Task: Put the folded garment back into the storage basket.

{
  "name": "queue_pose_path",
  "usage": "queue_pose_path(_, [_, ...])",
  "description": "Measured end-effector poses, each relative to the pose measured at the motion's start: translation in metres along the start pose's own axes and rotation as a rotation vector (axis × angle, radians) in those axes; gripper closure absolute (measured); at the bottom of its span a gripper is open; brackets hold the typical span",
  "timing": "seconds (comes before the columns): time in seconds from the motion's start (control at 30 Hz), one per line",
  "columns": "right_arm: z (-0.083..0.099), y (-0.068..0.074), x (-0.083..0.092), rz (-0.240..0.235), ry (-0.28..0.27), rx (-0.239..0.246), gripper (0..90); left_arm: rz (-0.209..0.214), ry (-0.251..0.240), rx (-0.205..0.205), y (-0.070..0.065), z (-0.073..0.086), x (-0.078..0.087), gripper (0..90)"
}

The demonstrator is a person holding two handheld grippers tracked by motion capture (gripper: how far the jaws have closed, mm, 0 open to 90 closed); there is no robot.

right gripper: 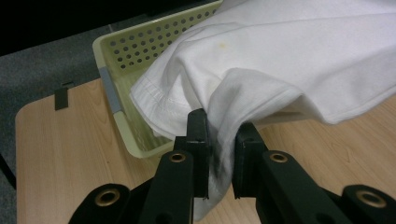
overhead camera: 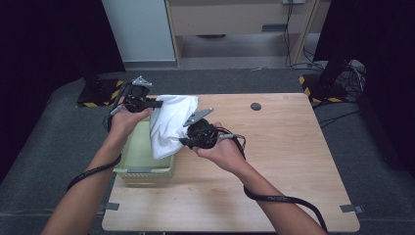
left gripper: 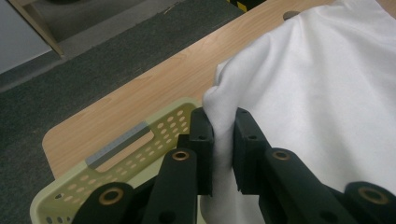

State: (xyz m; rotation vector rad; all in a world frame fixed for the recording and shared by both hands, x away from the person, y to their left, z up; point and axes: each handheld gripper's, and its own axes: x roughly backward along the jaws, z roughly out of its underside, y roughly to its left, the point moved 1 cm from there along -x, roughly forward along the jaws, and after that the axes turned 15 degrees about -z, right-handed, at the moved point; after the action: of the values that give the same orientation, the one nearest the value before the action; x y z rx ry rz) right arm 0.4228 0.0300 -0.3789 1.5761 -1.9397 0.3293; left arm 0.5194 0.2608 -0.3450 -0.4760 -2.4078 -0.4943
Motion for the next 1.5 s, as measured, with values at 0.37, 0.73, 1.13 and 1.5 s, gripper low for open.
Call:
queue_pose_path(0.37, [-0.004,0.0,-0.011,-0.017,-0.004,0.004,80.1,-0.014,0.019,0.004,0.008,0.008,-0.002,80.2])
queue_pose_path(0.73, [-0.008,0.002,-0.019,-0.021,-0.003,0.013,80.2,-0.028,0.023,0.018,0.017,0.014,-0.003,80.2])
queue_pose_path(1.13, [-0.012,0.002,-0.037,-0.027,0.007,0.024,80.0,-0.039,0.028,0.019,0.027,0.023,-0.006,80.2])
queue_pose_path(1.5, [-0.016,0.002,-0.056,-0.037,0.019,0.029,79.8,-0.054,0.038,0.027,0.039,0.036,-0.008,80.2])
